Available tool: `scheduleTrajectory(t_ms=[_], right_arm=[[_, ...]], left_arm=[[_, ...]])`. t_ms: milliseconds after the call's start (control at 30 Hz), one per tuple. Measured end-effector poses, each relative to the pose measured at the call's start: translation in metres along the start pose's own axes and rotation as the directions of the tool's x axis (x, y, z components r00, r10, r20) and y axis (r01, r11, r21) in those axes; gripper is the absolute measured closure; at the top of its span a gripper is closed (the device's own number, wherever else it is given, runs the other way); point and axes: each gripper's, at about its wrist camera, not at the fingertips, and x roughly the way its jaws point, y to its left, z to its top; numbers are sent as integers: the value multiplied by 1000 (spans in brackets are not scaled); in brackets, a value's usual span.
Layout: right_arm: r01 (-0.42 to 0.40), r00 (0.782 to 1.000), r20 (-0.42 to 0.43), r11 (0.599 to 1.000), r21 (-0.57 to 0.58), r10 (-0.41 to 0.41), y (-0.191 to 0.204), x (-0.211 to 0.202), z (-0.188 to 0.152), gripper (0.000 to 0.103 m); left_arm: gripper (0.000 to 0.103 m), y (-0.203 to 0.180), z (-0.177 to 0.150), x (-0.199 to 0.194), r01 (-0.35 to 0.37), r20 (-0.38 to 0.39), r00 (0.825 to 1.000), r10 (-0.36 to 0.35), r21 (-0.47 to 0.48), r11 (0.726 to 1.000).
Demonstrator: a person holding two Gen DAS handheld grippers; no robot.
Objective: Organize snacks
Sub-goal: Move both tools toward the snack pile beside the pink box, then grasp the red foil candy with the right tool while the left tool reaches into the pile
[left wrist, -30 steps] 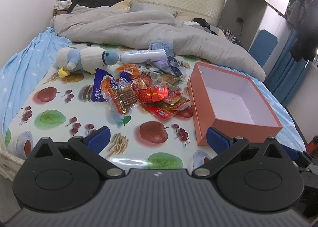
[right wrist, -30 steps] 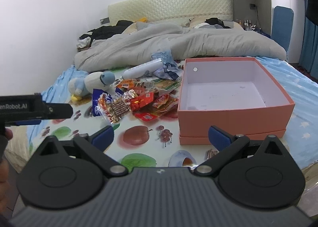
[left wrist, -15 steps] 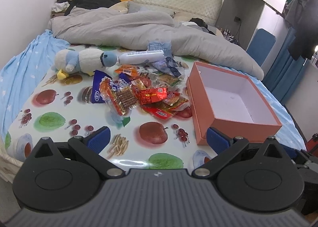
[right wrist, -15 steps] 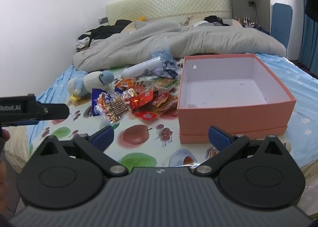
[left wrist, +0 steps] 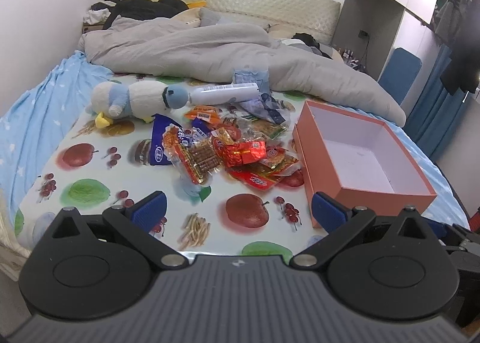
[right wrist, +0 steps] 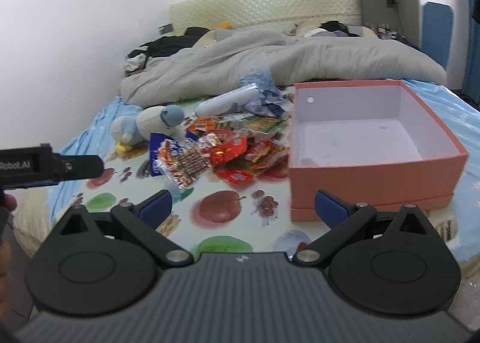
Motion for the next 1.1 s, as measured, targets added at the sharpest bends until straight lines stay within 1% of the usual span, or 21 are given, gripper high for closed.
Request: scheduleTrajectory(t_ms=[100, 200, 300, 433, 500, 567, 600, 700, 833, 933, 1000, 1067, 1100], right_arm=[[-2, 1000, 21, 1000, -25, 2, 3, 6, -1, 0], [-44, 999, 16, 999, 0, 44, -2, 11, 1, 0], [-24, 1000, 18, 1000, -14, 24, -2, 16, 5, 0], [-23, 999, 26, 999, -30, 24, -2, 24, 8, 0], [-24, 999, 27, 999, -40, 25, -1, 29, 10, 12], [-32, 999, 23, 997, -72, 34, 3, 36, 11, 18], [-31, 999, 24, 996, -86, 33, 6, 38, 11, 19], [-44, 999, 24, 994, -97, 47, 10, 47, 10, 20], [-65, 998, 12, 994, -91, 66, 15, 63, 10, 22], [-74, 997, 19, 990, -122, 77, 24, 73, 9, 23], [-94, 995, 16, 986, -140, 98, 30, 82, 9, 23], [-125, 992, 4, 983, -136, 126, 33, 91, 10, 23], [-125, 992, -1, 982, -143, 126, 35, 96, 10, 24]], left_arm=[[0, 4, -1, 7, 25, 23, 999, -25, 7, 1000], [0, 10, 3, 21, 10, 20, 1000, -10, 1, 1000], [0, 14, 8, 34, 1, 17, 1000, -1, 2, 1000], [0, 19, 13, 51, -8, 7, 1000, 8, -3, 1000], [0, 23, 13, 58, -8, -5, 1000, 8, -11, 1000], [0, 27, 12, 66, -6, -18, 1000, 5, -16, 1000], [0, 29, 11, 69, -7, -24, 1000, 6, -18, 1000], [0, 35, 10, 81, -8, -44, 999, 7, -27, 1000], [0, 42, 9, 95, -11, -60, 998, 11, -6, 1000], [0, 52, 12, 113, -19, -73, 997, 19, -8, 1000], [1, 60, 14, 124, -13, -91, 996, 11, -28, 1000], [1, 70, 18, 135, 6, -90, 996, -12, -57, 998], [1, 74, 20, 141, 16, -91, 996, -23, -72, 997]])
